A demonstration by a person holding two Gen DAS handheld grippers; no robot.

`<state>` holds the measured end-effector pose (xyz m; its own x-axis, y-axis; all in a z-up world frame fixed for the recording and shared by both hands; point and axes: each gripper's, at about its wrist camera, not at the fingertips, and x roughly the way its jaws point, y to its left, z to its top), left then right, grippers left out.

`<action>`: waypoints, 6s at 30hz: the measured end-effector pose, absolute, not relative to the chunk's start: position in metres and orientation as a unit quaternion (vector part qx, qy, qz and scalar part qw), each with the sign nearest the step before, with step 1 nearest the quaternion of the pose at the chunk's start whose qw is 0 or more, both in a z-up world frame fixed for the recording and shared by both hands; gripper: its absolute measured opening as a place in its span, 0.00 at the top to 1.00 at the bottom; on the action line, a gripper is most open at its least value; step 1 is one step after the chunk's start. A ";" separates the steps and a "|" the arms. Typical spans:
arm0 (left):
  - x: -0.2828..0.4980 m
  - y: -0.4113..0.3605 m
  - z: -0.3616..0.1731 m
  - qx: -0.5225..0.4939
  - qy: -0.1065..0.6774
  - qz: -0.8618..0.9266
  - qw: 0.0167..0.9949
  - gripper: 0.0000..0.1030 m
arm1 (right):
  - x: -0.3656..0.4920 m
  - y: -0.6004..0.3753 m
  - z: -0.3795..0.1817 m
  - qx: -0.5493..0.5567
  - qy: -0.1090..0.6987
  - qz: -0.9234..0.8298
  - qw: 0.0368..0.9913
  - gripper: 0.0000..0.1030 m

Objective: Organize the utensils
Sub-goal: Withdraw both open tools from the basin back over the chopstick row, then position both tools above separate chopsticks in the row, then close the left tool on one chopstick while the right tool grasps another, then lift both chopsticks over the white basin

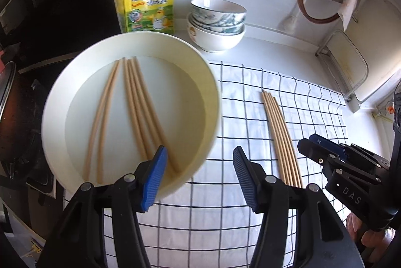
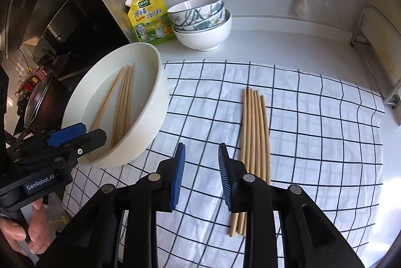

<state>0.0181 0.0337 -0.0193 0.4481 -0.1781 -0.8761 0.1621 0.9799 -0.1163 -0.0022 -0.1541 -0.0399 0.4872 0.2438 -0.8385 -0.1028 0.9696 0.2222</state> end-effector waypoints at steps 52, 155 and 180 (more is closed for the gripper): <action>0.003 -0.066 -0.101 0.015 0.566 -0.150 0.810 0.43 | -0.010 -0.232 -0.128 0.031 0.531 0.033 0.846 0.68; 0.055 0.108 0.011 -0.025 0.468 -0.077 0.880 0.93 | 0.049 -0.069 -0.007 0.044 0.446 0.170 0.878 0.94; 0.121 0.178 -0.074 -0.020 0.550 -0.061 0.833 0.93 | 0.119 0.039 -0.080 0.030 0.545 0.171 0.821 0.94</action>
<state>0.1211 0.1780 -0.0737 0.3874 -0.1242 -0.9135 0.0792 0.9917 -0.1012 0.1188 0.0385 -0.0805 0.3487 0.3126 -0.8836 -0.2474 0.9400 0.2350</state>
